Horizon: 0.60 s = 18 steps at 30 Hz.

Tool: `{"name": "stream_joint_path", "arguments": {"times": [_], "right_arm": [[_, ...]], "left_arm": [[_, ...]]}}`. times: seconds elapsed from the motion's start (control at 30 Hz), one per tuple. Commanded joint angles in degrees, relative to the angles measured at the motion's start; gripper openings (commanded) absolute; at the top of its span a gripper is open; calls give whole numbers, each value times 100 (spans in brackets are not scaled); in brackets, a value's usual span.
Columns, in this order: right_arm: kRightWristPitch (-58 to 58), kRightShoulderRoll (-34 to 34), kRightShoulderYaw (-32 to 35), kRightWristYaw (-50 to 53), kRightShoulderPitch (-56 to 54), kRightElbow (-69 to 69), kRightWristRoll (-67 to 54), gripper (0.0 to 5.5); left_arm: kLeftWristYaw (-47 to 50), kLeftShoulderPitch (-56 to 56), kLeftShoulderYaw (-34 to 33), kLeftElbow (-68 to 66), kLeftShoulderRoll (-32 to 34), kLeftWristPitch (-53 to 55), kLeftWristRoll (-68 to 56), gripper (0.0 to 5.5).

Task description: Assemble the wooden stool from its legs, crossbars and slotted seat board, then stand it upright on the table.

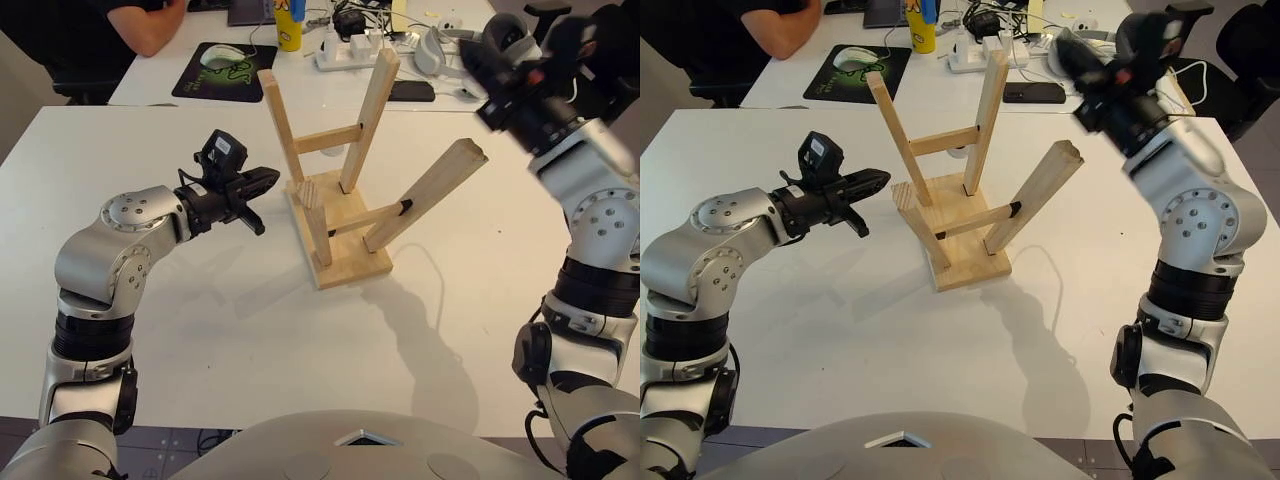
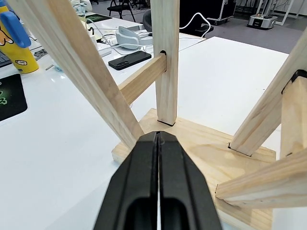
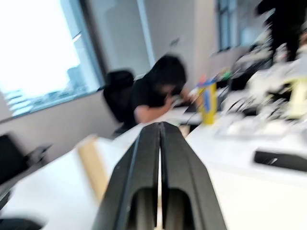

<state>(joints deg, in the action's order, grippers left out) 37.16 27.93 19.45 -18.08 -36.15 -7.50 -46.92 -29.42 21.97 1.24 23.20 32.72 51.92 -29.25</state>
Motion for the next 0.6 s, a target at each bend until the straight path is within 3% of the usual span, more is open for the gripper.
{"name": "stream_joint_path", "arguments": {"times": [0.03,0.27,0.4,0.47,0.6], "right_arm": [[-514,74,568,-45,-619,-184,-271,1],[-28,-91,621,148,-475,-776,-1210,1],[1744,208,-859,201,788,-1090,-1319,1],[2040,130,-1112,465,1501,-1235,-1222,1],[887,-417,-627,581,1122,-1555,-1102,1]], "left_arm": [[-28,-188,23,71,69,15,59,0],[-34,-253,-35,58,122,15,95,0],[-61,-216,-16,57,159,46,81,0],[-118,-70,57,5,154,66,65,0],[-166,-7,116,-31,129,111,49,0]]}}
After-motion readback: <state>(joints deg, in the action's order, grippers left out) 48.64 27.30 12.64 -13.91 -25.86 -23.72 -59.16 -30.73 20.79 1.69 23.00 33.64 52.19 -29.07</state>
